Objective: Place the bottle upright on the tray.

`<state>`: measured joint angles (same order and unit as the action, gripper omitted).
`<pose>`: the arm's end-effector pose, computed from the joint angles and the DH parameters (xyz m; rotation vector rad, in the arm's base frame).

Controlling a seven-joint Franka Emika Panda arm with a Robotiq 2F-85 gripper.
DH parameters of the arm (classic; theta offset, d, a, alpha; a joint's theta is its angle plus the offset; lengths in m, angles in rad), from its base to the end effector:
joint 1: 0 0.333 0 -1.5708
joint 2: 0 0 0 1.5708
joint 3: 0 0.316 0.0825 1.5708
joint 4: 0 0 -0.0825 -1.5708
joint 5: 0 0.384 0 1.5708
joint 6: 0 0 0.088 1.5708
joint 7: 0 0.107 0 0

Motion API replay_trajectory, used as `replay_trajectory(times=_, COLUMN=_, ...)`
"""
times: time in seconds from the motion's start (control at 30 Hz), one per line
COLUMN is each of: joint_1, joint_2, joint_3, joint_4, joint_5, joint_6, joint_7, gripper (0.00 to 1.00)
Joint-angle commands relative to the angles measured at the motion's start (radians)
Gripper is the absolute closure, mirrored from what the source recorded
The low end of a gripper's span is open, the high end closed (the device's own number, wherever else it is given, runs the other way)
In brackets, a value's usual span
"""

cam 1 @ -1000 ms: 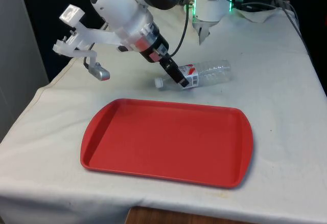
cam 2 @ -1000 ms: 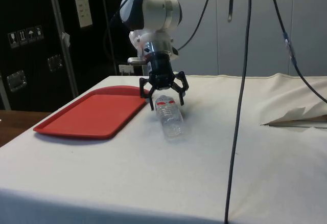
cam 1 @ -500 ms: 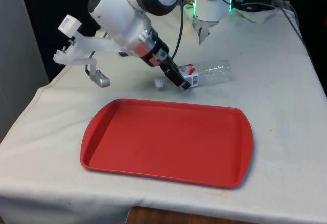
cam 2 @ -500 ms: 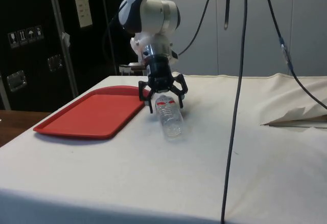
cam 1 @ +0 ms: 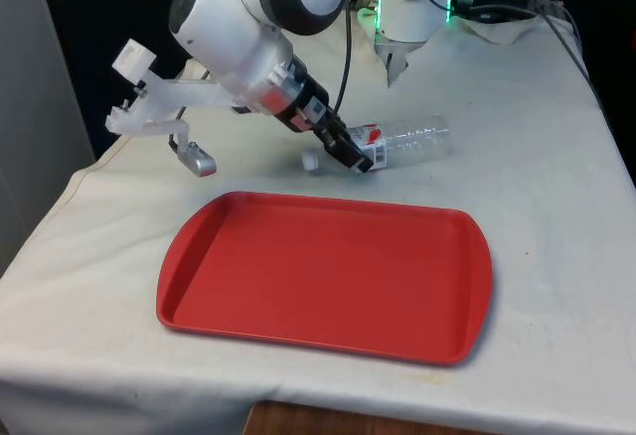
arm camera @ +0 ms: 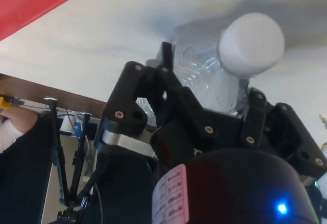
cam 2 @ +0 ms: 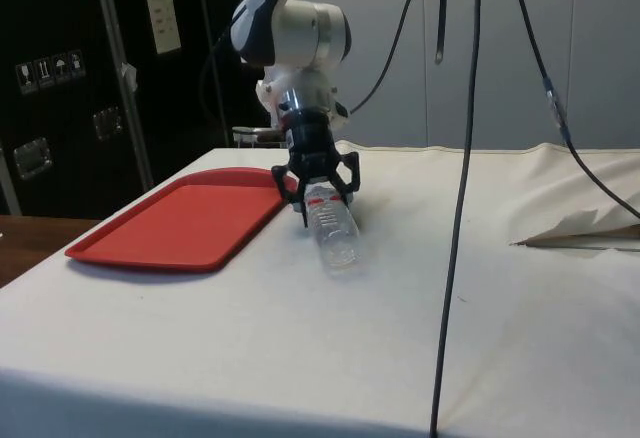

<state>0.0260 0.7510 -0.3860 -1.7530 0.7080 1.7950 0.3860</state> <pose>0.5728 -0.1491 0.1364 -2.2802 1.4379 0.8369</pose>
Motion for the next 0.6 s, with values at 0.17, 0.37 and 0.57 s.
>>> replay_trajectory(times=0.17, joint_1=-0.002, joint_2=0.01, joint_3=-0.002, joint_4=0.016, joint_5=0.01, joint_6=-0.022, joint_7=0.005, gripper=0.71)
replay_trajectory(times=0.37, joint_1=0.002, joint_2=-0.005, joint_3=-0.01, joint_4=0.019, joint_5=0.007, joint_6=-0.04, joint_7=0.017, gripper=0.83)
replay_trajectory(times=0.57, joint_1=0.005, joint_2=-0.018, joint_3=-0.018, joint_4=0.027, joint_5=0.005, joint_6=-0.053, joint_7=0.032, gripper=0.86)
